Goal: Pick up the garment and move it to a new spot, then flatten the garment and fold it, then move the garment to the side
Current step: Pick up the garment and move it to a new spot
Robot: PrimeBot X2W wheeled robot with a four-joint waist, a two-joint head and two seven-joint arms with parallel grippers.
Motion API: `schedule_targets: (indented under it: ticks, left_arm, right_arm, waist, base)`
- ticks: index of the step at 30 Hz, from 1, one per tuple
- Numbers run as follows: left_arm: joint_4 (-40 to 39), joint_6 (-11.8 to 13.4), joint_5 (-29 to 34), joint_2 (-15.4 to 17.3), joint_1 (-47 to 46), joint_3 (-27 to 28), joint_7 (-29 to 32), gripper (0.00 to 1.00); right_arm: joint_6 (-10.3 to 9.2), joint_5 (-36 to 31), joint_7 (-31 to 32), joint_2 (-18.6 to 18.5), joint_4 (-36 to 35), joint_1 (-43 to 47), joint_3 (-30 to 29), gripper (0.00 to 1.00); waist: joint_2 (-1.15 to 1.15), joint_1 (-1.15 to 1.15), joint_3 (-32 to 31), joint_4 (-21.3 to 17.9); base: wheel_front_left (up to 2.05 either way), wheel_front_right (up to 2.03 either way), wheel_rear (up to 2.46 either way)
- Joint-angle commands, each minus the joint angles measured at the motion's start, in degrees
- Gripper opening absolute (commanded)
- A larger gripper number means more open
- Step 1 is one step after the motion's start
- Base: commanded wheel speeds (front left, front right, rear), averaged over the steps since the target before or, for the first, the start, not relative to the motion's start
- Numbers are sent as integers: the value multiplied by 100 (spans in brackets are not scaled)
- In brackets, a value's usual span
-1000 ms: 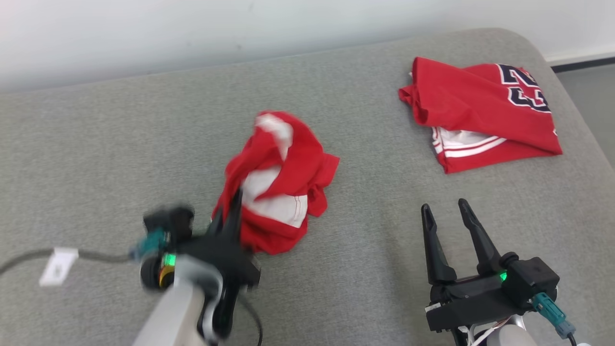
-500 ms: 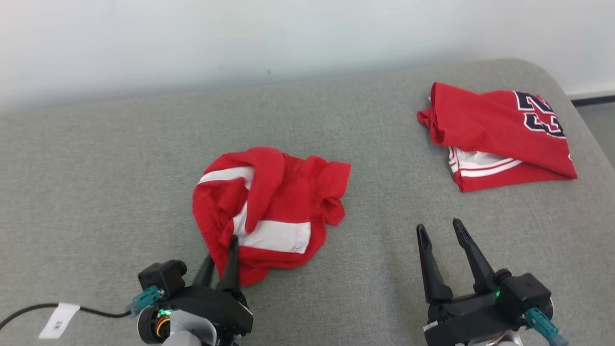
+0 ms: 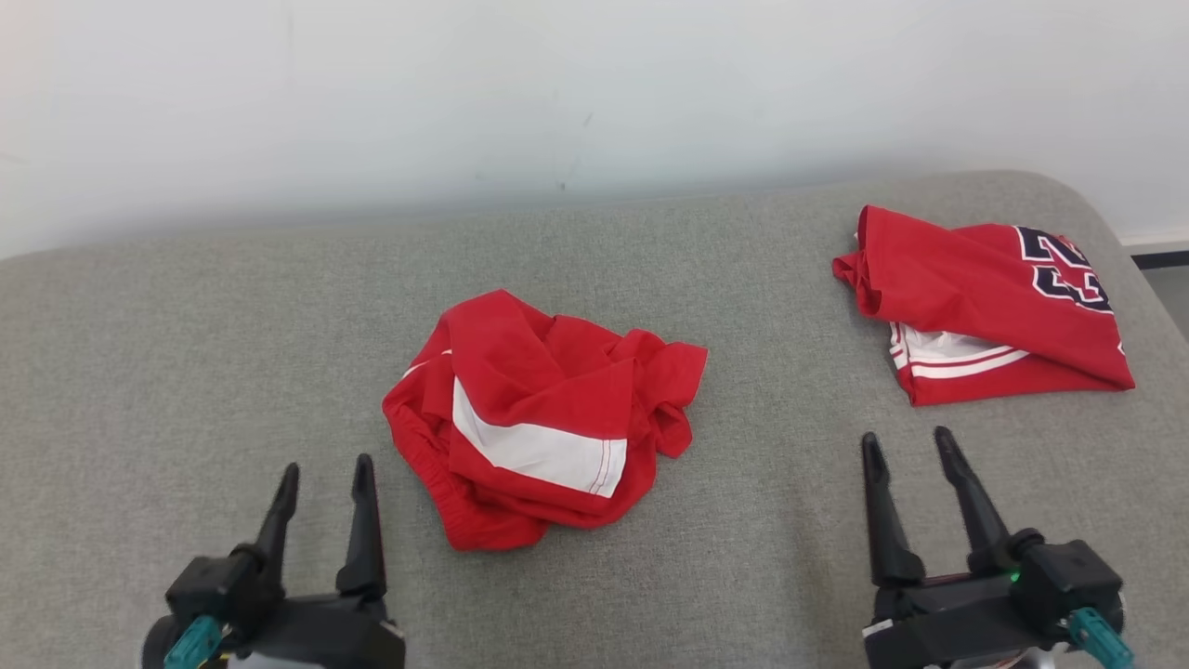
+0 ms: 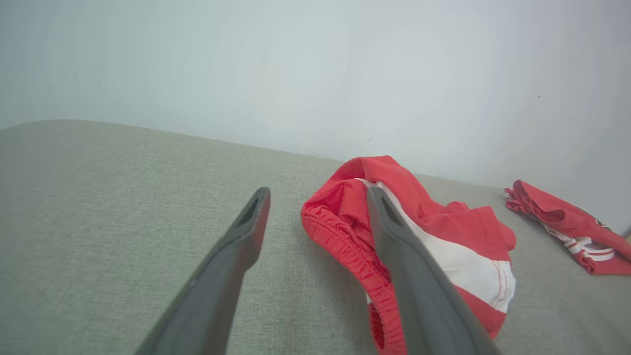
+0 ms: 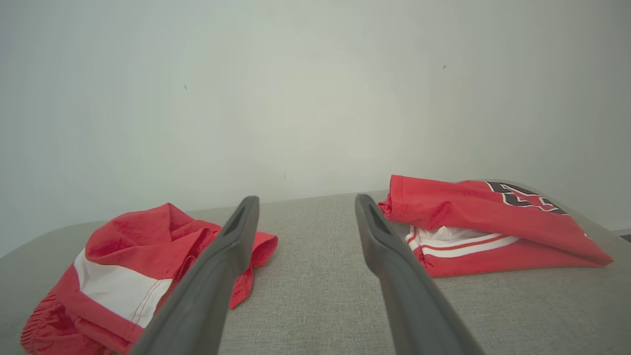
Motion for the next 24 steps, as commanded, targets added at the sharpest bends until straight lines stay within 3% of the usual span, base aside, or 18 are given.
schedule_targets:
  ticks: [1, 7, 12, 24]
  left_arm:
    - [-149, 47, 198, 35, 153, 88, -16, 100]
    - [-842, 114, 1057, 54, 763, 523, -16, 100]
    - [-1214, -20, 1581, 26, 1174, 792, -17, 100]
    - [-1348, -209, 1986, -304, 1720, 1308, -17, 100]
  right_arm:
    - [-11, -42, 1, 0, -20, 73, -68, 100]
    - [-11, -59, 1, -1, -63, 256, -401, 100]
    - [-11, -6, 1, 2, 3, 445, -518, 100]
    - [-11, -45, 1, -4, 231, 670, -146, 100]
  waist:
    - [0, 0, -35, 23]
    - [0, 0, -147, 68]
    - [0, 0, -219, 81]
    - [0, 0, -294, 157]
  base:
    - [0, 0, 0]
    - [0, 0, 0]
    - [0, 0, 0]
    - [0, 0, 0]
